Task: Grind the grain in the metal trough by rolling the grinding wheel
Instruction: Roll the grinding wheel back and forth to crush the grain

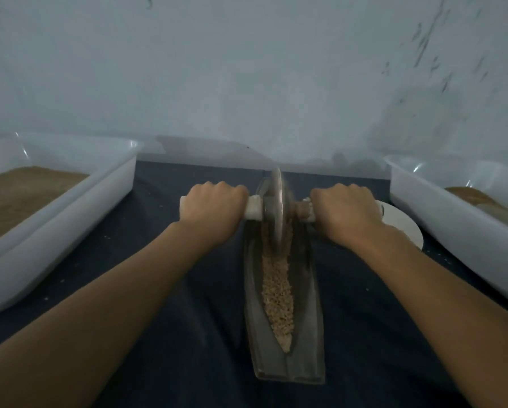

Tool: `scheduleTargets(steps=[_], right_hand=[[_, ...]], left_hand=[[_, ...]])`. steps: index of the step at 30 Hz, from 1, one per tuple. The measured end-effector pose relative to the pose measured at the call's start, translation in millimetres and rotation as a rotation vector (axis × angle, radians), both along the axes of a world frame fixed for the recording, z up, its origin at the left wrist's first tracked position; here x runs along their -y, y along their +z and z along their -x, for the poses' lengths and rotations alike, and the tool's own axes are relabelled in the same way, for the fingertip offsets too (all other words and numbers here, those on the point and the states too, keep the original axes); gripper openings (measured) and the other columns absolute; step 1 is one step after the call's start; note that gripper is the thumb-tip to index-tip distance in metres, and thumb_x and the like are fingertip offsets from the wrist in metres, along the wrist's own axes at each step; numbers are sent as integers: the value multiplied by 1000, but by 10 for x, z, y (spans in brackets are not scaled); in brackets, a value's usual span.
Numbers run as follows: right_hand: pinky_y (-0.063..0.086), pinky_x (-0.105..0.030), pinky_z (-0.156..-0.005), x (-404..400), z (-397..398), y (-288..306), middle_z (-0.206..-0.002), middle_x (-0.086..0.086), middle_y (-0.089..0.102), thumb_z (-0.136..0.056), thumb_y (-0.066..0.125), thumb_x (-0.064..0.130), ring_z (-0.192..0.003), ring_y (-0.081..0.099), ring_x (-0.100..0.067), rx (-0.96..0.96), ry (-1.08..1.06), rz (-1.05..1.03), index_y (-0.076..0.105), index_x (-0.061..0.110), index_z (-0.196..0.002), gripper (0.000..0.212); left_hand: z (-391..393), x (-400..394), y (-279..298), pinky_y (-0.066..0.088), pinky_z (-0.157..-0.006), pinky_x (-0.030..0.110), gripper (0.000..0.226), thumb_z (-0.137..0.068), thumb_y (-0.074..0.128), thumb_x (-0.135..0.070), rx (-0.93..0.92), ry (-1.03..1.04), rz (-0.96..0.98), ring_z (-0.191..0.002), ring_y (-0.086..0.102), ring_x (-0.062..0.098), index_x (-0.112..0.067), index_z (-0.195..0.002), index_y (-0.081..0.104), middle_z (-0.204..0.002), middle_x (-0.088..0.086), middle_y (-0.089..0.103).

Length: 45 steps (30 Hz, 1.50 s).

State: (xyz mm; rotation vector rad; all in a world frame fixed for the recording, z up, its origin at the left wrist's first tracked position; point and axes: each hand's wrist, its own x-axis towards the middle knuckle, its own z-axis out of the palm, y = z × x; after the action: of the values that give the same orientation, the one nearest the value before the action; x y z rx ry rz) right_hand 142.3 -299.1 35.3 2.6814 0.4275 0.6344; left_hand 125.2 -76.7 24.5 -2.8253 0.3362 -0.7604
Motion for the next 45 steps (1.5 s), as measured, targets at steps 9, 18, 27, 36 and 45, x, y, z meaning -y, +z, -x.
scheduleTargets(steps=[9, 18, 27, 36, 45], right_hand=[[35, -29, -47, 240, 1007, -45, -55, 8, 41, -72, 62, 43, -52, 45, -11, -198, 111, -56, 26, 33, -63, 39], [33, -33, -55, 51, 114, -84, -79, 1, 60, -85, 55, 37, -74, 59, -27, -67, -64, -96, 43, 27, -81, 16], [35, -28, -49, 146, 616, -20, -63, 6, 47, -81, 59, 37, -56, 47, -11, -177, 64, -83, 32, 32, -68, 31], [29, -28, -47, 47, 660, 45, -59, 6, 44, -72, 70, 33, -54, 51, -20, -47, 129, 4, 29, 27, -72, 41], [27, -31, -54, 135, 206, -184, -65, 4, 44, -87, 54, 39, -63, 50, -24, -33, 35, -178, 36, 25, -75, 26]], left_hand=[[852, -134, 19, 9, -44, 28, 46, -70, 70, -30, -60, -160, -124, -52, 28, 16, -30, -78, 24, -61, -8, 22], [84, 26, 34, 29, -56, 34, 28, -82, 61, -22, -8, -20, -23, -66, 54, 24, -24, -84, 34, -85, -1, 61], [501, -38, -16, 34, -60, 31, 37, -81, 65, -27, -98, -76, 36, -66, 47, 16, -28, -85, 28, -75, -9, 46], [687, -137, -95, 32, -56, 30, 36, -80, 62, -34, -79, -48, 10, -68, 56, 14, -30, -83, 27, -83, -8, 57], [143, 103, 186, 31, -60, 34, 20, -86, 57, -19, -39, -60, -126, -85, 62, 26, -19, -98, 42, -97, 0, 63]])
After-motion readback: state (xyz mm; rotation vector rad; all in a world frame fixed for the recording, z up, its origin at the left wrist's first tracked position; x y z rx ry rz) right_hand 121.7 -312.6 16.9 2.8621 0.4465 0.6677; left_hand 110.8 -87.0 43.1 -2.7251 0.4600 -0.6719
